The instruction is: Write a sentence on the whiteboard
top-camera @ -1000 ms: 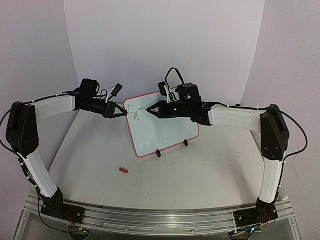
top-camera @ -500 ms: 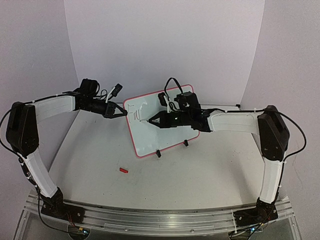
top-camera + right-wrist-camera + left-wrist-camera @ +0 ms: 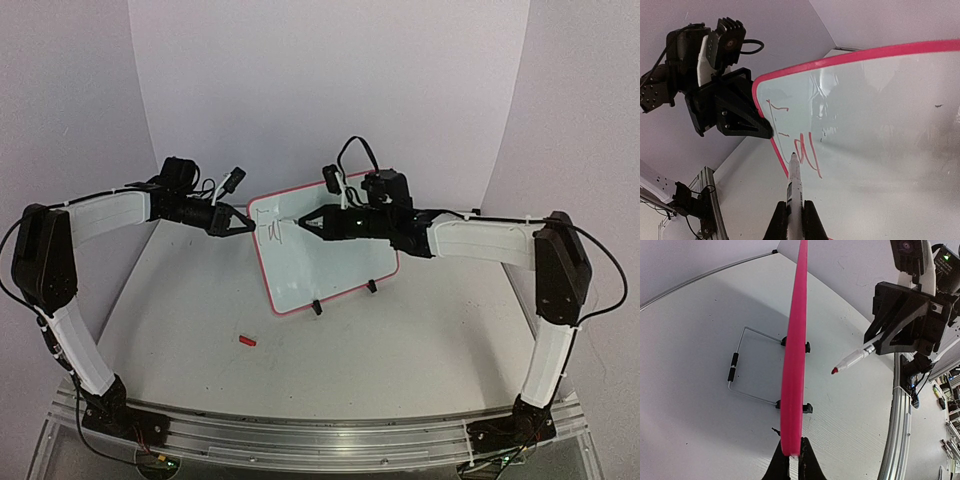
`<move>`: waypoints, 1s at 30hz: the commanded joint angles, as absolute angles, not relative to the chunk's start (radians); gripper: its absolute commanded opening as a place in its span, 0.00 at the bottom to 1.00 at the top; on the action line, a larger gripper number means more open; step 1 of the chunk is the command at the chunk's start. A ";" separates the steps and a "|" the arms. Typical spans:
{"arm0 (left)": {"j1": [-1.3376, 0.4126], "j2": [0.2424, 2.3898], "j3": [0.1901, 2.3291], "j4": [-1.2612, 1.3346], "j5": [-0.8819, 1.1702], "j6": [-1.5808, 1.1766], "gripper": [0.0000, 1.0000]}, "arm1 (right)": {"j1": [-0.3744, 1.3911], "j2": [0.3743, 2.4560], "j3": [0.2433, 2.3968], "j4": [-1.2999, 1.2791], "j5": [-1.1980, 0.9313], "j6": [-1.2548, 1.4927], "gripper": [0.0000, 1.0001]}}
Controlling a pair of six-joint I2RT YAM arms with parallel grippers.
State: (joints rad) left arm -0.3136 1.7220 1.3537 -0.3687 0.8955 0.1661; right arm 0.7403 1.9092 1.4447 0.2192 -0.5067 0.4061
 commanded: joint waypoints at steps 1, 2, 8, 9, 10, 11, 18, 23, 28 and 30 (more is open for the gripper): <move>-0.338 1.694 1.374 -0.419 0.902 0.204 0.00 | 0.738 1.884 1.506 0.270 -0.474 0.405 0.00; -0.338 1.693 1.374 -0.419 0.902 0.204 0.00 | 0.738 1.892 1.516 0.269 -0.473 0.406 0.00; -0.339 1.692 1.374 -0.419 0.903 0.204 0.00 | 0.738 1.929 1.554 0.262 -0.466 0.412 0.00; -0.340 1.693 1.375 -0.419 0.903 0.204 0.00 | 0.739 1.934 1.559 0.259 -0.465 0.412 0.00; -0.339 1.692 1.375 -0.419 0.903 0.203 0.00 | 0.738 1.938 1.563 0.257 -0.465 0.411 0.00; -0.339 1.693 1.375 -0.419 0.902 0.203 0.00 | 0.738 1.942 1.568 0.254 -0.465 0.412 0.00; -0.341 1.692 1.374 -0.419 0.903 0.203 0.00 | 0.738 1.966 1.587 0.235 -0.461 0.412 0.00; -0.342 1.694 1.376 -0.419 0.902 0.203 0.00 | 0.738 1.978 1.592 0.232 -0.452 0.414 0.00; -0.343 1.692 1.375 -0.419 0.903 0.204 0.00 | 0.738 1.988 1.595 0.232 -0.439 0.421 0.00; -0.343 1.692 1.374 -0.420 0.902 0.204 0.00 | 0.738 1.992 1.594 0.232 -0.435 0.421 0.00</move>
